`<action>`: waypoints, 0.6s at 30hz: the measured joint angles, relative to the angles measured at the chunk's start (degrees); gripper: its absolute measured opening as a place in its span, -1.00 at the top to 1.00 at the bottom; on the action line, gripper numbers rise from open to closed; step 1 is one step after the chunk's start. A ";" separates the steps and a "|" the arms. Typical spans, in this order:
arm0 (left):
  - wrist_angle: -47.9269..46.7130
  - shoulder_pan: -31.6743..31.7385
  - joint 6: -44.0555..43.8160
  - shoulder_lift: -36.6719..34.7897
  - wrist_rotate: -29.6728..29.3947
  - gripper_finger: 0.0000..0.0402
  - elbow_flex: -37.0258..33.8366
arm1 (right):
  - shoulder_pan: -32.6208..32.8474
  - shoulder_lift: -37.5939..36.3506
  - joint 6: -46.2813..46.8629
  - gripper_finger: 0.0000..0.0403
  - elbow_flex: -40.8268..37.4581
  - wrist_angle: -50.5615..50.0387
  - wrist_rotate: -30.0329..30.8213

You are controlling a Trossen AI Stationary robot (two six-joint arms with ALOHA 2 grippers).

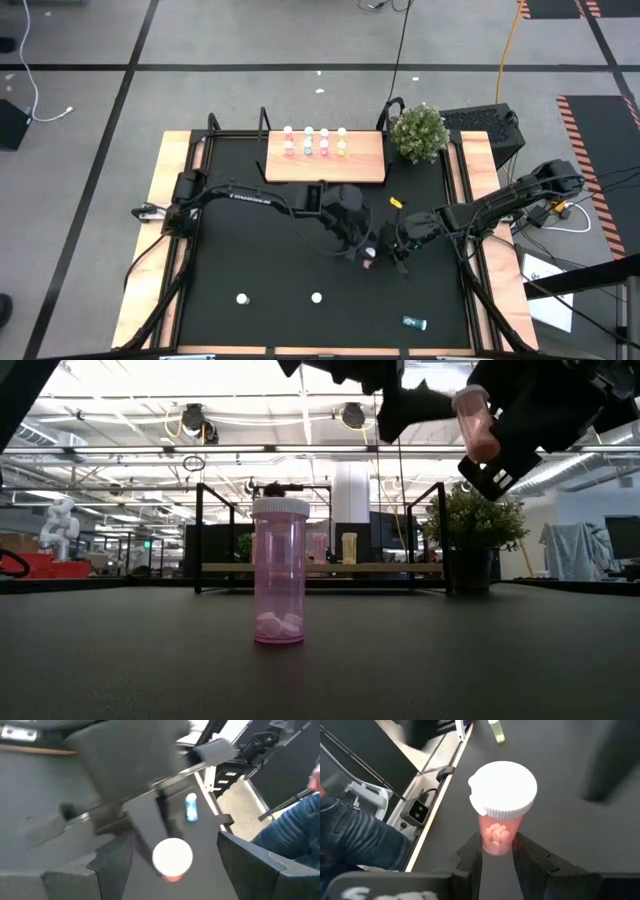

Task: Pick and place medicine bottles onto shelf by color
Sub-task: Put the orange pill bottle on the shelf aligned with the other orange pill bottles

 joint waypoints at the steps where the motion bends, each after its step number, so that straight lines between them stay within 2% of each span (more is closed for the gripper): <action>1: -0.43 0.13 -0.69 0.00 0.01 -0.42 -0.02 | -0.07 0.00 0.02 0.56 0.00 0.60 -0.01; 14: -1.12 -0.81 -3.08 0.33 0.93 -0.41 -0.02 | -0.09 0.00 0.77 0.56 -0.04 3.76 0.53; 18: -1.01 -0.77 -3.89 0.33 0.93 -0.30 -0.02 | -0.09 0.00 1.05 0.56 -0.04 3.73 0.57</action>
